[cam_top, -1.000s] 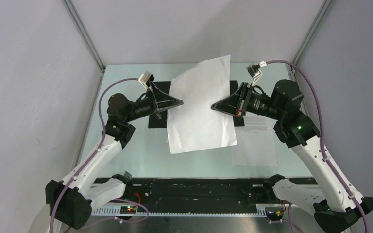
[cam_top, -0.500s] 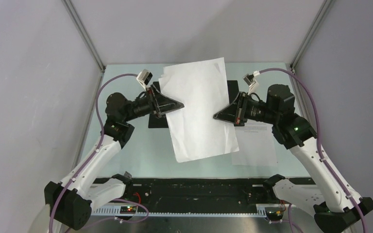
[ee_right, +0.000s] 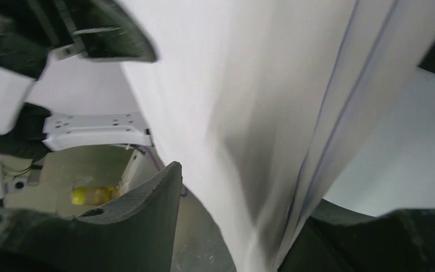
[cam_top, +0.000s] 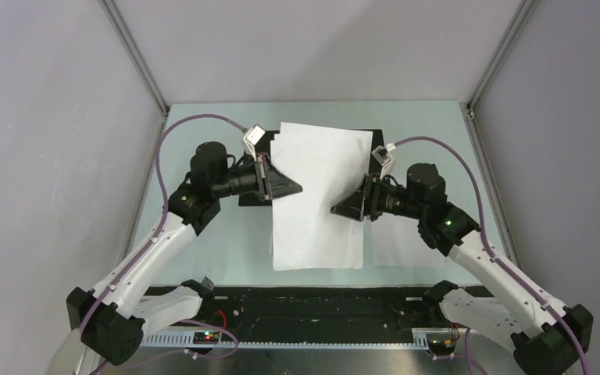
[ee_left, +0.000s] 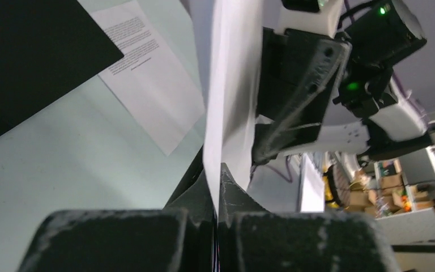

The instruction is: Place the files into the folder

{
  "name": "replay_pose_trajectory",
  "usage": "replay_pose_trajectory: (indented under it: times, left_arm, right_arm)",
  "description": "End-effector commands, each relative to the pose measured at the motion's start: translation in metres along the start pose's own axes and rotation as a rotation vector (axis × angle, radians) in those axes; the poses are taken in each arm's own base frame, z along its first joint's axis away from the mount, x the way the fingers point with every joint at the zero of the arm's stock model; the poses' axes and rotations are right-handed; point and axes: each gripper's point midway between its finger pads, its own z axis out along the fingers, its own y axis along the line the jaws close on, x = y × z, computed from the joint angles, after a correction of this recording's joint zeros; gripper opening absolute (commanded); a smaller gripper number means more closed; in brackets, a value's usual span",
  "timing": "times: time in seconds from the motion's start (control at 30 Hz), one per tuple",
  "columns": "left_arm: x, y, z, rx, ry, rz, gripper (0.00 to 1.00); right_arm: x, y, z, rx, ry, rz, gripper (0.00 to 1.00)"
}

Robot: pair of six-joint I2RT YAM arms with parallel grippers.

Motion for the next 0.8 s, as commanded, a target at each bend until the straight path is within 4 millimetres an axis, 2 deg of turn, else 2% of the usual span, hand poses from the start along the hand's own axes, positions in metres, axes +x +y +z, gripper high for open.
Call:
replay_pose_trajectory:
  times: [0.0, 0.1, 0.2, 0.27, 0.3, 0.33, 0.37, 0.4, 0.43, 0.47, 0.5, 0.6, 0.77]
  left_arm:
    - [0.009, 0.011, 0.002, -0.031, 0.034, 0.157, 0.00]
    - [0.015, 0.021, 0.004, -0.055, 0.041, 0.205, 0.00]
    - [0.024, 0.044, 0.008, -0.119, 0.050, 0.233, 0.00]
    - [0.030, 0.059, 0.013, -0.176, 0.054, 0.251, 0.01]
    - [0.032, 0.066, 0.017, -0.207, 0.049, 0.259, 0.04]
    - [0.038, 0.073, 0.018, -0.222, 0.054, 0.254, 0.05]
    - [0.033, 0.075, 0.021, -0.232, 0.020, 0.269, 0.10]
    - [0.033, 0.079, 0.023, -0.234, -0.004, 0.270, 0.12]
    - [0.029, 0.081, 0.022, -0.250, -0.037, 0.277, 0.16]
    - [0.031, 0.086, 0.022, -0.263, -0.050, 0.275, 0.18]
    - [0.028, 0.092, 0.020, -0.292, -0.081, 0.282, 0.20]
    - [0.019, 0.094, 0.021, -0.330, -0.147, 0.314, 0.21]
    - [0.019, 0.080, 0.023, -0.311, -0.177, 0.356, 0.20]
  right_arm:
    - [-0.016, -0.013, 0.014, 0.000, -0.116, -0.077, 0.56]
    - [-0.027, -0.026, 0.017, 0.052, -0.188, -0.116, 0.55]
    - [-0.031, -0.042, 0.021, 0.107, -0.249, -0.149, 0.52]
    - [-0.032, -0.048, 0.023, 0.140, -0.287, -0.189, 0.41]
    - [-0.026, -0.047, 0.027, 0.146, -0.284, -0.211, 0.38]
    - [-0.028, -0.056, 0.028, 0.197, -0.306, -0.246, 0.37]
    - [-0.022, -0.053, 0.032, 0.199, -0.296, -0.266, 0.32]
    - [-0.023, -0.061, 0.032, 0.243, -0.312, -0.297, 0.25]
    - [-0.017, -0.059, 0.035, 0.244, -0.306, -0.316, 0.23]
    - [-0.021, -0.066, 0.032, 0.293, -0.338, -0.340, 0.20]
    - [-0.016, -0.067, 0.033, 0.305, -0.336, -0.355, 0.19]
    - [-0.020, -0.070, 0.028, 0.360, -0.388, -0.408, 0.12]
    - [-0.017, -0.068, 0.024, 0.392, -0.409, -0.465, 0.11]
